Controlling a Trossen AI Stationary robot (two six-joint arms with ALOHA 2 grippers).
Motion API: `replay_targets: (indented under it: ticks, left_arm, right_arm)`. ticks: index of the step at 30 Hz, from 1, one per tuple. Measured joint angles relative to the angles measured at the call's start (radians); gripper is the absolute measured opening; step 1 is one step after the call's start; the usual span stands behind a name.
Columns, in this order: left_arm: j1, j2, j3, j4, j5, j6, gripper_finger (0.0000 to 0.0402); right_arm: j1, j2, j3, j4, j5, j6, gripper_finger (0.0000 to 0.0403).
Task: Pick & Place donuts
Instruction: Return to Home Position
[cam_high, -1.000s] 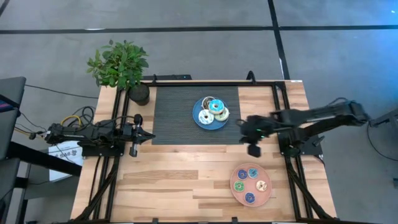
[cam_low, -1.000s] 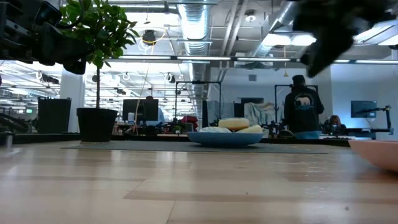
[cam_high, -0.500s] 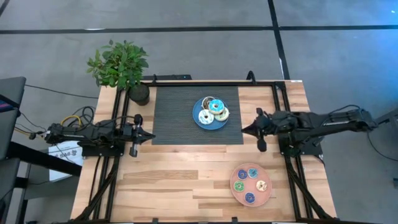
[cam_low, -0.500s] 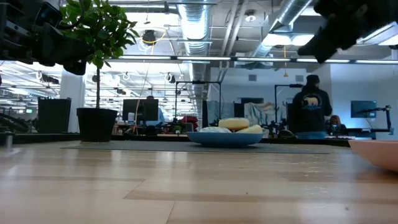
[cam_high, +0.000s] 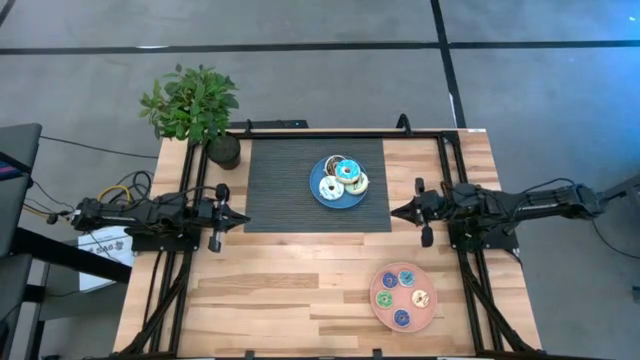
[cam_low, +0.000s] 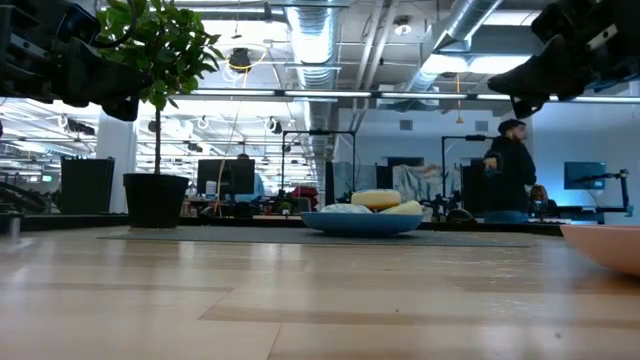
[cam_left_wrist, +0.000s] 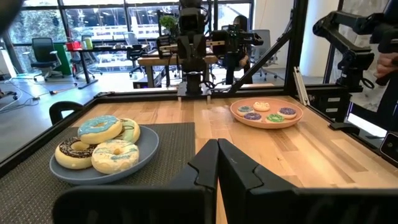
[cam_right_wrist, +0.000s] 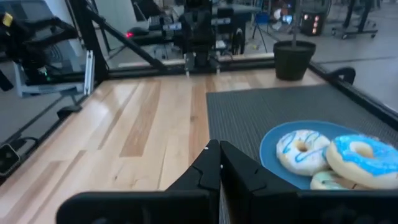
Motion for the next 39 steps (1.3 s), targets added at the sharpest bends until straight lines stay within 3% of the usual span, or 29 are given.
replay_targets:
  ticks: [18, 24, 31, 39]
  left_arm:
    - [0.0, 0.0, 0.0, 0.0, 0.0, 0.0, 0.0]
    - [0.0, 0.0, 0.0, 0.0, 0.0, 0.0, 0.0]
    - [0.0, 0.0, 0.0, 0.0, -0.001, 0.0, 0.0]
    - [0.0, 0.0, 0.0, 0.0, 0.0, 0.0, 0.0]
  right_arm:
    - [0.0, -0.425, -0.048, -0.254, 0.0, 0.017, 0.0]
    - [0.0, -0.428, -0.059, -0.246, -0.001, 0.016, 0.0]
    - [0.0, -0.426, -0.196, -0.018, -0.015, 0.029, 0.0]
    - [0.0, -0.425, -0.196, -0.02, -0.007, 0.005, 0.0001]
